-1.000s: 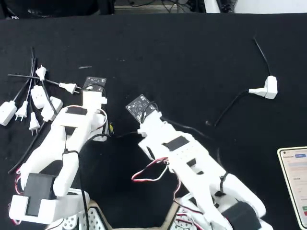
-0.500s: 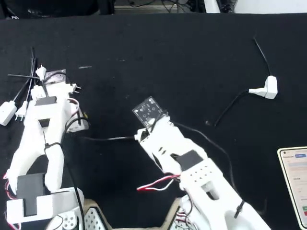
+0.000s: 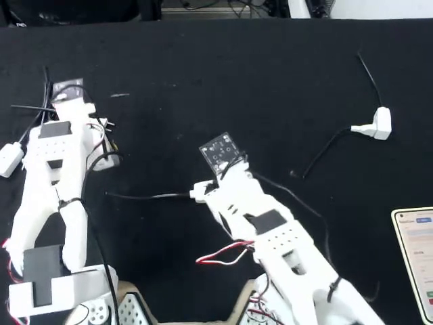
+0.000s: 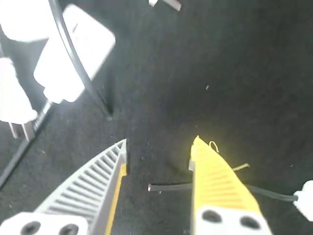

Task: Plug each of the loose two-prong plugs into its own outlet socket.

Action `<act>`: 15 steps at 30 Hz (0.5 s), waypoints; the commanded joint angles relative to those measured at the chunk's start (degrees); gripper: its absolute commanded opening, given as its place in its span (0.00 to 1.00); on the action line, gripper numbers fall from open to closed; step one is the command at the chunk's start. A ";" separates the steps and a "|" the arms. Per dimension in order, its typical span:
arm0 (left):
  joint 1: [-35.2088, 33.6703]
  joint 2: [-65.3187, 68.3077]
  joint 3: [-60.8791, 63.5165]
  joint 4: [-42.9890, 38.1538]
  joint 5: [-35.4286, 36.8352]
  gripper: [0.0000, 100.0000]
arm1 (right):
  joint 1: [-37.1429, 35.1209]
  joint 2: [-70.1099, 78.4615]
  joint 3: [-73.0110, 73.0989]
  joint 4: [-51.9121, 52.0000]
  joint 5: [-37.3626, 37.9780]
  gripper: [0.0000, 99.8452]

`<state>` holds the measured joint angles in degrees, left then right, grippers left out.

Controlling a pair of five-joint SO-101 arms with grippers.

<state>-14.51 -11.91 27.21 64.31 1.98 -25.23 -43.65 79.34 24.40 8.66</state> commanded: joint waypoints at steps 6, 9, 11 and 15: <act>10.86 -6.51 2.68 -3.60 0.26 0.21 | 4.13 12.70 -11.38 -0.35 -0.88 0.01; 14.99 -6.68 12.44 -13.19 0.26 0.21 | 6.77 12.88 -13.49 2.90 -6.68 0.01; 16.40 -6.68 18.42 -19.34 0.26 0.21 | 8.00 12.88 -14.02 3.69 -8.88 0.01; 17.63 -6.77 25.89 -26.20 0.35 0.21 | 8.62 12.88 -14.02 3.69 -9.14 0.01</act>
<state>1.85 -16.31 50.59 42.59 1.80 -18.02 -30.99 68.62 27.56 0.31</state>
